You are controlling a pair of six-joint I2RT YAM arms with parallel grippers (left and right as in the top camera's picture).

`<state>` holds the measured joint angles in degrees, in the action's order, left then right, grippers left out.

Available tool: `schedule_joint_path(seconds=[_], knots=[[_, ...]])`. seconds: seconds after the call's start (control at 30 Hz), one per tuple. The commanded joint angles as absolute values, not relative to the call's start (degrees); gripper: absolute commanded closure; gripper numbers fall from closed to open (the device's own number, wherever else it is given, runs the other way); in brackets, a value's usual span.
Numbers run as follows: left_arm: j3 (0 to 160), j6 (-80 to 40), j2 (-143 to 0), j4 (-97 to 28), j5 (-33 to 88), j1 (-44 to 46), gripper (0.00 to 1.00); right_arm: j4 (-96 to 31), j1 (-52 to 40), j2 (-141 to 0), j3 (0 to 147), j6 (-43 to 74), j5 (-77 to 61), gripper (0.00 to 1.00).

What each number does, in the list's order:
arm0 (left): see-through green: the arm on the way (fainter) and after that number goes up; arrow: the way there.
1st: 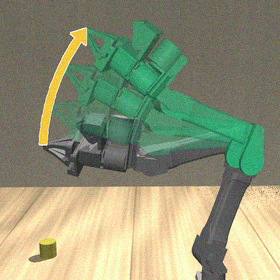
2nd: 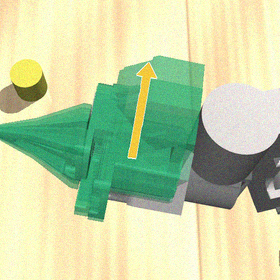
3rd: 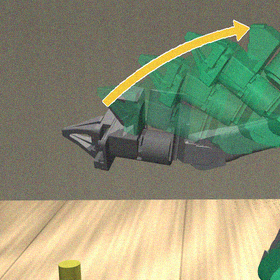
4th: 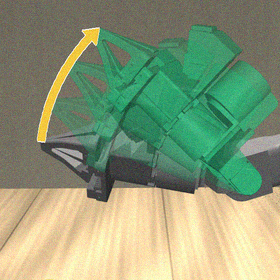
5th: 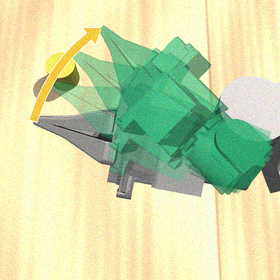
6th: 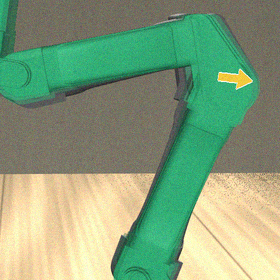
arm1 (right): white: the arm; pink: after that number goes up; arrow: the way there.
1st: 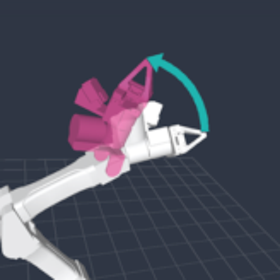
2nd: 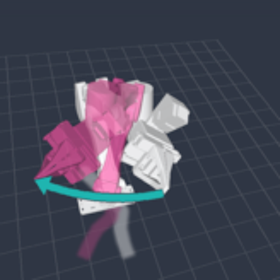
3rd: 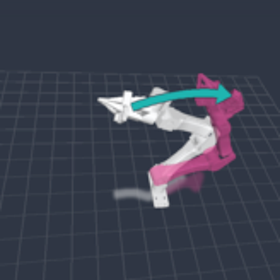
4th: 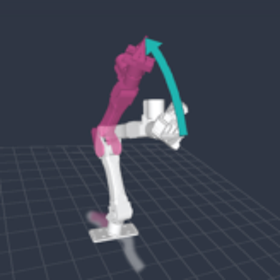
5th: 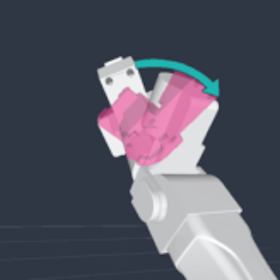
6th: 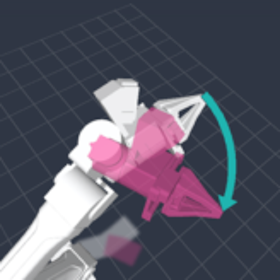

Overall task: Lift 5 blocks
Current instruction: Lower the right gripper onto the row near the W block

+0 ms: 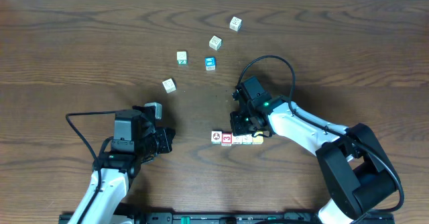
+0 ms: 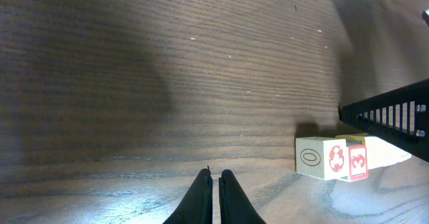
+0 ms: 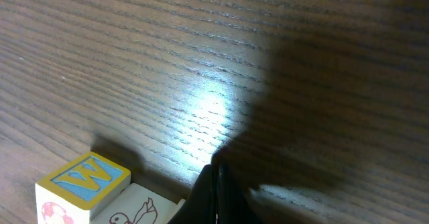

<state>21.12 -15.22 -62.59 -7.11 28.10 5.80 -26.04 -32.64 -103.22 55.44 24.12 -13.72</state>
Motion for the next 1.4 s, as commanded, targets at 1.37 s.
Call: schedule_joint_path(seconds=[1.37], knots=[[21.28,-15.35,-62.7,-7.2,27.38,5.93,0.93,-22.55,-33.26,-103.74,56.25,24.58,-11.16,0.99]])
